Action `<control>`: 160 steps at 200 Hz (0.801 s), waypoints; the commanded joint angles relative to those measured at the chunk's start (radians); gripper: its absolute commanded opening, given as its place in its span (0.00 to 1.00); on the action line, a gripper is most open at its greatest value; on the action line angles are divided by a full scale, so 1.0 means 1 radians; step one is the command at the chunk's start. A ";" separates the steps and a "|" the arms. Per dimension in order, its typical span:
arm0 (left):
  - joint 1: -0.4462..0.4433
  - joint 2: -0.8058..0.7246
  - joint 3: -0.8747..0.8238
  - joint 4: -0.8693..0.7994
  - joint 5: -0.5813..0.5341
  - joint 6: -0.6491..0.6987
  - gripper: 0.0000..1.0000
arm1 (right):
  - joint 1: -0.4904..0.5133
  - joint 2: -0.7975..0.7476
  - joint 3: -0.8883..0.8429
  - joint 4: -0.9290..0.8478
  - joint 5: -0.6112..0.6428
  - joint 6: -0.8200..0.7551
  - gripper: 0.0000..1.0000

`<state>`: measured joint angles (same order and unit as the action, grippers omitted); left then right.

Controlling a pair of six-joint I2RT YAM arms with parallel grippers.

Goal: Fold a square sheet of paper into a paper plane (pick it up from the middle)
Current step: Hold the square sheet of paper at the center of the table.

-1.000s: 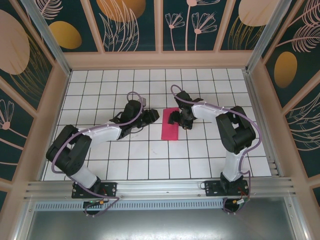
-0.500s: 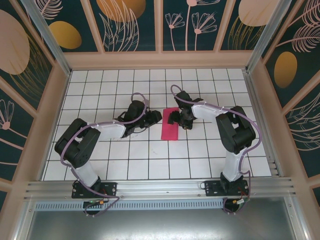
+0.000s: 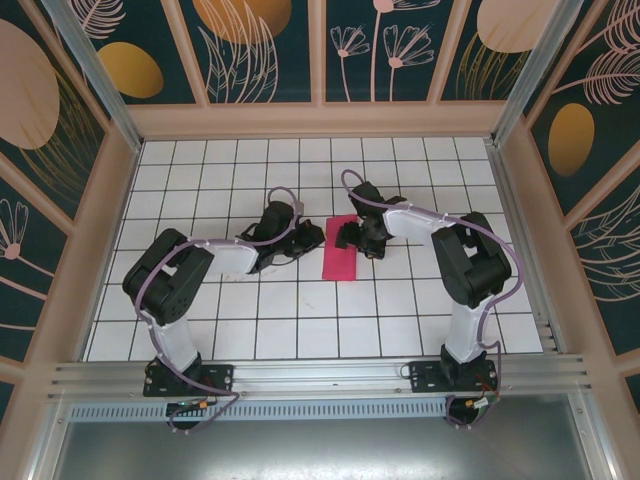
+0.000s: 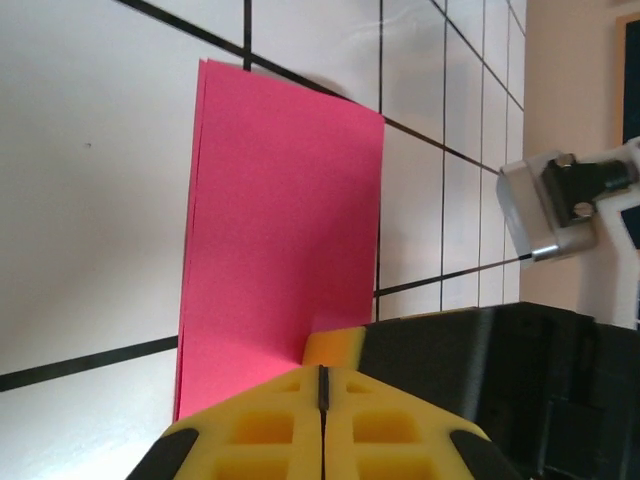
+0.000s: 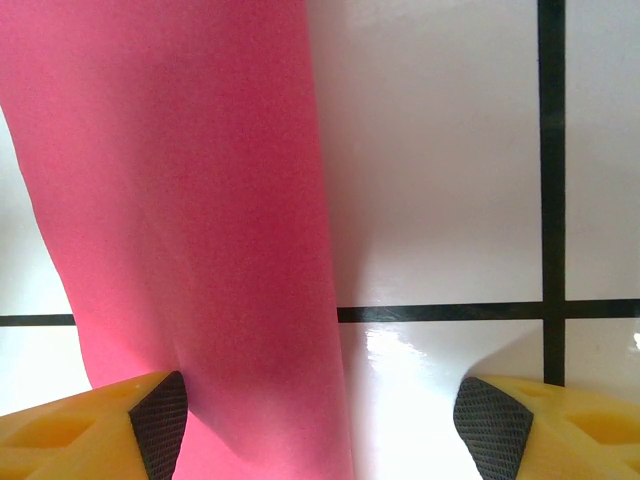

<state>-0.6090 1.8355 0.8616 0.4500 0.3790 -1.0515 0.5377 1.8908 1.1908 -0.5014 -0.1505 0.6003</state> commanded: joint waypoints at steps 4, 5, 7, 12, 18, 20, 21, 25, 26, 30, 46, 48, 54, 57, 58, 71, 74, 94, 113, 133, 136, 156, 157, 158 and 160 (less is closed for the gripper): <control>-0.005 0.043 0.034 0.046 0.038 -0.030 0.03 | -0.012 0.103 -0.045 0.031 0.043 -0.027 0.78; -0.005 0.045 0.035 0.048 0.039 -0.031 0.03 | -0.012 0.103 -0.045 0.031 0.043 -0.027 0.78; -0.005 0.047 0.036 0.052 0.041 -0.031 0.03 | -0.012 0.104 -0.045 0.032 0.043 -0.027 0.78; -0.006 0.054 0.039 0.062 0.048 -0.035 0.02 | -0.012 0.105 -0.046 0.033 0.043 -0.027 0.78; -0.005 0.063 0.042 0.069 0.056 -0.038 0.01 | -0.013 0.104 -0.046 0.032 0.043 -0.027 0.78; -0.005 0.066 0.044 0.069 0.058 -0.038 0.01 | -0.013 0.104 -0.046 0.032 0.043 -0.027 0.78; -0.005 0.067 0.045 0.069 0.058 -0.038 0.00 | -0.012 0.105 -0.046 0.032 0.043 -0.027 0.78; -0.005 0.073 0.049 0.064 0.058 -0.038 0.00 | -0.013 0.103 -0.048 0.032 0.042 -0.025 0.78; -0.005 0.075 0.051 0.062 0.058 -0.038 0.00 | -0.013 0.102 -0.048 0.033 0.043 -0.025 0.78; -0.005 0.080 0.057 0.057 0.057 -0.037 0.00 | -0.013 0.102 -0.048 0.035 0.043 -0.025 0.78; -0.005 0.098 0.070 0.058 0.065 -0.039 0.00 | -0.012 0.103 -0.047 0.033 0.042 -0.025 0.78; -0.005 0.100 0.070 0.061 0.067 -0.039 0.00 | -0.013 0.102 -0.048 0.034 0.043 -0.025 0.78; -0.005 0.104 0.073 0.062 0.068 -0.041 0.00 | -0.013 0.103 -0.048 0.034 0.042 -0.025 0.78; -0.005 0.106 0.075 0.060 0.068 -0.040 0.00 | -0.013 0.103 -0.049 0.034 0.042 -0.025 0.78; -0.005 0.106 0.077 0.059 0.068 -0.040 0.00 | -0.013 0.103 -0.048 0.035 0.042 -0.025 0.78; -0.005 0.114 0.091 0.030 0.057 -0.033 0.00 | -0.012 0.103 -0.049 0.034 0.042 -0.027 0.78; -0.005 0.116 0.093 0.026 0.056 -0.030 0.00 | -0.013 0.103 -0.049 0.034 0.042 -0.028 0.78; -0.005 0.130 0.102 0.018 0.053 -0.033 0.00 | -0.013 0.103 -0.049 0.032 0.042 -0.029 0.78; -0.005 0.142 0.105 0.014 0.053 -0.036 0.00 | -0.013 0.103 -0.048 0.034 0.042 -0.028 0.78; -0.005 0.157 0.105 0.008 0.057 -0.035 0.00 | -0.012 0.103 -0.049 0.034 0.042 -0.028 0.78; -0.005 0.159 0.105 0.006 0.057 -0.035 0.00 | -0.013 0.103 -0.049 0.034 0.042 -0.028 0.78; -0.005 0.169 0.105 -0.002 0.052 -0.035 0.00 | -0.012 0.103 -0.049 0.035 0.039 -0.028 0.78; -0.005 0.169 0.105 -0.002 0.052 -0.035 0.00 | -0.012 0.103 -0.048 0.035 0.039 -0.027 0.78; -0.006 0.168 0.105 -0.003 0.052 -0.035 0.00 | -0.013 0.103 -0.048 0.036 0.039 -0.027 0.78; -0.006 0.169 0.105 -0.003 0.053 -0.035 0.00 | -0.012 0.103 -0.048 0.035 0.039 -0.027 0.78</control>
<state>-0.6090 1.9816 0.9485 0.4664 0.4198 -1.0790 0.5377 1.8908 1.1908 -0.5011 -0.1516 0.6003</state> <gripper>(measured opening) 0.065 0.781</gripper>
